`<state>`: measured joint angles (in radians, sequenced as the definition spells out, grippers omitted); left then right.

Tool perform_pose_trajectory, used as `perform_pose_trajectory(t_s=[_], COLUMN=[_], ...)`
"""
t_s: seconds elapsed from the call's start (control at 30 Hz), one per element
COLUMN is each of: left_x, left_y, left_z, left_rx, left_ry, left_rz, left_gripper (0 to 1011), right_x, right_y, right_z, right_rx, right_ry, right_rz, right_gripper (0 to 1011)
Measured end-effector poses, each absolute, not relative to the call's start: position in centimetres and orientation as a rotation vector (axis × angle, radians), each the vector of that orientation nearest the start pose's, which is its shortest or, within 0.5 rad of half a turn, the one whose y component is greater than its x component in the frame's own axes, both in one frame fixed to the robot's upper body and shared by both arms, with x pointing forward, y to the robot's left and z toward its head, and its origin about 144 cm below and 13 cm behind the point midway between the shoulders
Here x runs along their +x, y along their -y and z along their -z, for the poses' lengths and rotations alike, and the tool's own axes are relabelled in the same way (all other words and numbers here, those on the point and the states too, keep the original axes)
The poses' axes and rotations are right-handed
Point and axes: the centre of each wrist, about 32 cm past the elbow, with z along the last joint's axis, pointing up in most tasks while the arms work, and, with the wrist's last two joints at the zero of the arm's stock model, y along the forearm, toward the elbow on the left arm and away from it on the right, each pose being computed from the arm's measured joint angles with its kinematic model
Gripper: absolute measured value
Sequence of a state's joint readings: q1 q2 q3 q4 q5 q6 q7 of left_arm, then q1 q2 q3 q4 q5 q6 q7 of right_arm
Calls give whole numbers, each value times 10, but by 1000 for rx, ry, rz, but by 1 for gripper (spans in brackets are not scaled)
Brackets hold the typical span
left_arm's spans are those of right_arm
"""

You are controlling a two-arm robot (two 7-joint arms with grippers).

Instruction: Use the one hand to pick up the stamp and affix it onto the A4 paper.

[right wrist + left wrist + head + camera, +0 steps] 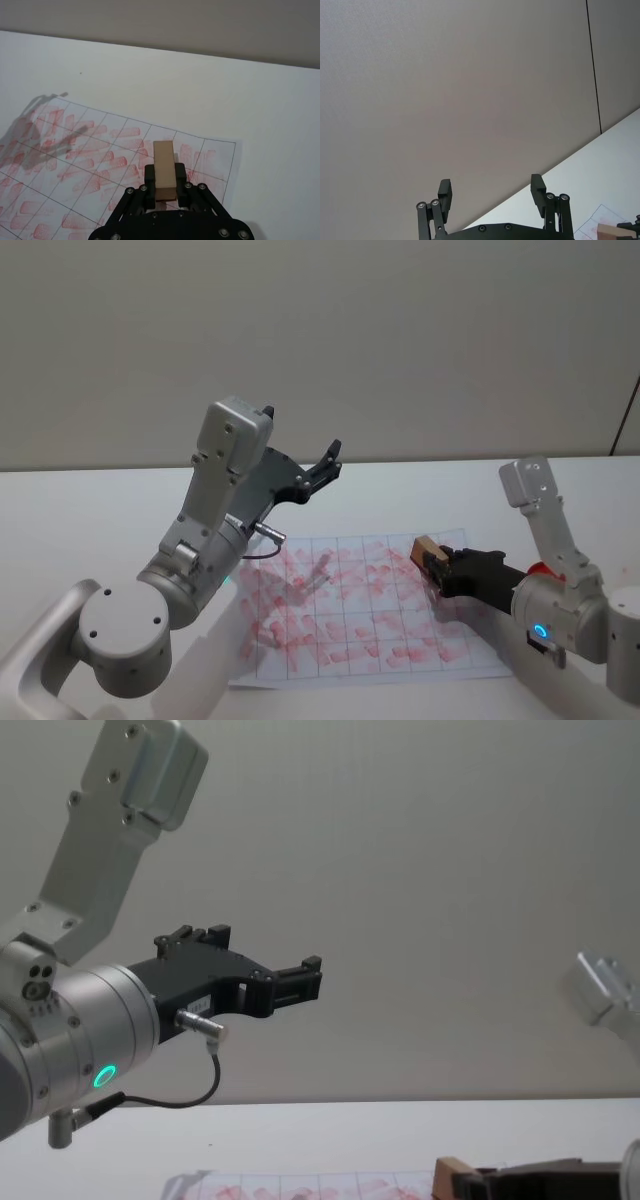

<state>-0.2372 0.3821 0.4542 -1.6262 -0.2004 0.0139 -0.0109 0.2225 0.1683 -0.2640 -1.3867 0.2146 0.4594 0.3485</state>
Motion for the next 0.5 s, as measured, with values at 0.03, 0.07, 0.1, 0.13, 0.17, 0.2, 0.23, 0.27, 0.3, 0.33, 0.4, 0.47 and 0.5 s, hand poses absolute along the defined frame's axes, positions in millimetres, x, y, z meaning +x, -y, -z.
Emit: perform_pose_trajectory(t_s=[0.03,0.07,0.1,0.13,0.17,0.2,0.23,0.27,0.3,0.33,0.4,0.47,0.5], left_x=[492,492,492,492,492,492,492,492,492,492,492,492,492], left_y=[-198,-198,-198,-198,-198,-198,-198,-198,-198,-198,-198,-198,-198], left_z=[-1204,-1204,-1204,-1204,-1204,-1204,-1204,-1204,-1204,-1204,-1204,-1204,-1204], left_rx=[61,61,61,61,61,61,61,61,61,61,61,61,61], left_ry=[268,268,268,268,268,268,268,268,268,268,268,268,268], left_rz=[-1124,-1124,-1124,-1124,-1124,-1124,-1124,-1124,-1124,-1124,-1124,-1124,-1124], left_gripper=[1001,1001,1001,1001,1001,1001,1001,1001,1001,1001,1001,1001,1001], right_x=[514,515,516,516,517,518,519,519,519,519,520,520,520], right_y=[204,204,204,203,203,202,202,202,202,201,201,200,200], right_z=[-1148,-1148,-1148,-1148,-1147,-1147,-1147,-1146,-1146,-1146,-1145,-1144,-1144], right_rx=[-329,-332,-338,-342,-351,-362,-365,-371,-375,-379,-395,-402,-404], right_ry=[-367,-368,-371,-373,-377,-381,-381,-383,-384,-384,-384,-383,-382], right_rz=[978,975,973,971,968,966,965,964,964,963,961,960,960], right_gripper=[216,213,216,216,216,216,216,216,216,213,214,214,214])
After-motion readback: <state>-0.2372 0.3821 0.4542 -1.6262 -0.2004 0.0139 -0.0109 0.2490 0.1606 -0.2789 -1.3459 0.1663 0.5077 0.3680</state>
